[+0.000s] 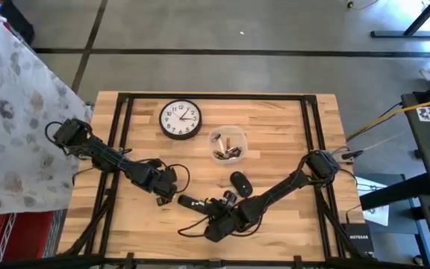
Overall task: Insert battery
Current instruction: Close the remote control battery cover
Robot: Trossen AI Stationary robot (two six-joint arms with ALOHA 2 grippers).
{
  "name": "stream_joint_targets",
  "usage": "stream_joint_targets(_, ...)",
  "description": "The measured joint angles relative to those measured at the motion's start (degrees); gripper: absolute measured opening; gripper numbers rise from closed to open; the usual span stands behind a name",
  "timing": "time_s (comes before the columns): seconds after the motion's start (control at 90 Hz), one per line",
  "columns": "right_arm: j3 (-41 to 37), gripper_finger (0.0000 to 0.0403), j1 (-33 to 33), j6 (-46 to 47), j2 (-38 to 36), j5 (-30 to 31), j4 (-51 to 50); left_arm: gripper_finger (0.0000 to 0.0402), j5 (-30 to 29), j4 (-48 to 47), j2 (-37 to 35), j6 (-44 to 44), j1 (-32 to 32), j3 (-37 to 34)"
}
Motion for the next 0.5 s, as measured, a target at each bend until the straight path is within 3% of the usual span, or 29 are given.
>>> stream_joint_targets(0.167, 0.24, 0.0147, -0.30, 4.06, 0.23, 2.78, -7.83, 0.0095, -0.19, 0.04, 0.02, 0.21, 0.00, -0.02)
stream_joint_targets(0.333, 0.26, 0.0147, -3.16, 4.00, 0.75, 3.65, -6.91, 0.0095, -1.03, 0.10, 0.02, 0.25, -0.06, -0.02)
stream_joint_targets(0.5, 0.11, 0.0147, -5.39, 0.87, 1.49, 0.38, -4.18, 0.0095, -1.90, 0.11, 0.02, -0.03, -0.89, -0.04)
